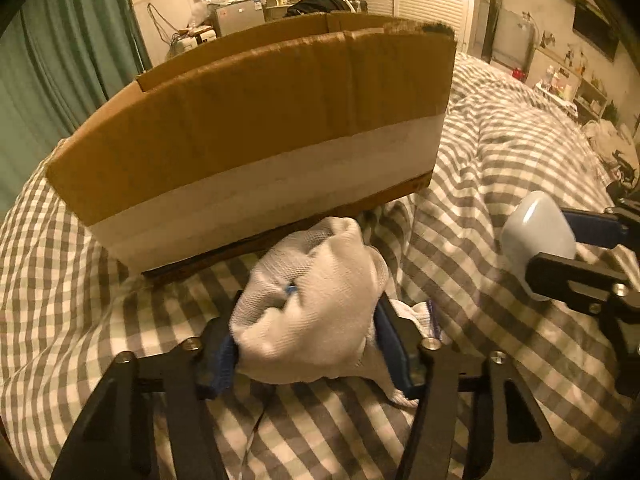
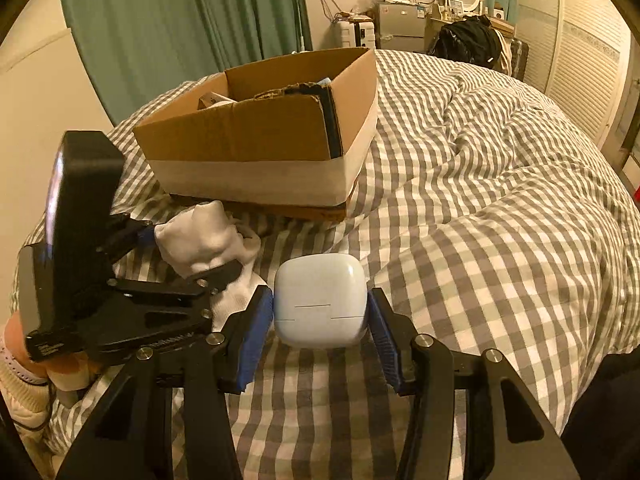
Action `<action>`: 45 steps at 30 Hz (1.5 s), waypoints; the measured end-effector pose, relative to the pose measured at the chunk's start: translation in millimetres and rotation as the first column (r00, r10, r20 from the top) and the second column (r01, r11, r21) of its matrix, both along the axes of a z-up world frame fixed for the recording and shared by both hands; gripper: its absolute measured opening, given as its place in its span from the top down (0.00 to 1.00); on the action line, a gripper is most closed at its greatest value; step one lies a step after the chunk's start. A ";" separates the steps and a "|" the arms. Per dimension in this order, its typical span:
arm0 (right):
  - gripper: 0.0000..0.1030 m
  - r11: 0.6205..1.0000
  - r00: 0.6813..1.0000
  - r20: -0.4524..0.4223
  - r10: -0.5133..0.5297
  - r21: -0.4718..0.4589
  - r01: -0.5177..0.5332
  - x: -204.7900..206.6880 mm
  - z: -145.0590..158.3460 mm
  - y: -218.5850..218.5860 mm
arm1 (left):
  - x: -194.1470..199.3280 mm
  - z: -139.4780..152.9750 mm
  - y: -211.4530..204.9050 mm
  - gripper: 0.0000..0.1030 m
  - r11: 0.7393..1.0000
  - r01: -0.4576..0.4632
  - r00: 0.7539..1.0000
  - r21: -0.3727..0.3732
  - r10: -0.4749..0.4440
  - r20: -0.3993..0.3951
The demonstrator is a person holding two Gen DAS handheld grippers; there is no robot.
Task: Organize objects
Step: 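Grasp the white earbud case with the right tool while the left tool grasps the white sock, then lower the earbud case and sock into the box and open both tools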
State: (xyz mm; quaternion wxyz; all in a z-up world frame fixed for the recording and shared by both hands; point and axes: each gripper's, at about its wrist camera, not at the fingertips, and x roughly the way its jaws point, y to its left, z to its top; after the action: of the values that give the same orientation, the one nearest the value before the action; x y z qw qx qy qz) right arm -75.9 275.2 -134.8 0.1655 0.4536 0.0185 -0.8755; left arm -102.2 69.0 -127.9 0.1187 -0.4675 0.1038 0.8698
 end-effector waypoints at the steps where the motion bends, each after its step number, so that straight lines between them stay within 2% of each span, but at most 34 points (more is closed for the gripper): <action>1: 0.53 1.000 1.000 -0.002 -0.001 0.001 0.001 -0.2 0.2 0.0 | 2.0 3.6 0.0 0.47 1.000 -0.001 1.000 0.003 0.001 -0.001; 3: 0.53 1.000 1.000 -0.011 -0.002 0.003 0.002 0.4 3.1 -1.7 | 7.6 10.1 -1.7 0.52 1.000 -0.001 1.000 0.004 0.001 -0.010; 5: 0.53 1.000 1.000 -0.025 -0.001 0.007 0.001 3.5 7.9 -4.0 | 14.9 17.7 -4.6 0.53 1.000 0.005 1.000 0.005 -0.004 -0.022; 14: 0.53 0.999 0.991 -0.126 0.034 0.018 -0.032 30.5 45.3 -24.9 | 51.2 61.8 -22.4 0.53 0.999 -0.001 0.993 0.034 0.005 -0.114; 25: 0.53 0.996 0.971 -0.223 0.085 0.035 -0.079 53.1 88.9 -48.5 | 64.5 118.0 -45.1 0.53 0.997 -0.035 0.974 0.064 0.049 -0.220; 33: 0.53 0.995 0.965 -0.246 0.093 0.044 -0.085 38.6 106.1 -50.5 | 46.7 162.0 -54.7 0.53 0.995 -0.044 0.951 0.087 0.068 -0.301; 40: 0.53 0.995 0.950 -0.297 0.097 0.060 -0.083 8.7 132.0 -54.7 | 3.3 192.7 -56.3 0.53 0.997 -0.036 0.931 0.073 0.060 -0.360; 45: 0.53 0.995 0.937 -0.337 0.092 0.056 -0.078 -31.0 153.8 -61.5 | -38.7 205.4 -57.0 0.53 0.997 -0.035 0.922 0.069 0.059 -0.382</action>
State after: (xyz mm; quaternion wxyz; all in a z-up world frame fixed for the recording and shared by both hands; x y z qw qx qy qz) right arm -106.9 213.7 19.1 0.1882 0.2981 0.0844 -0.9320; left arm -140.9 12.0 77.6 0.0895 -0.2868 0.0872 0.9498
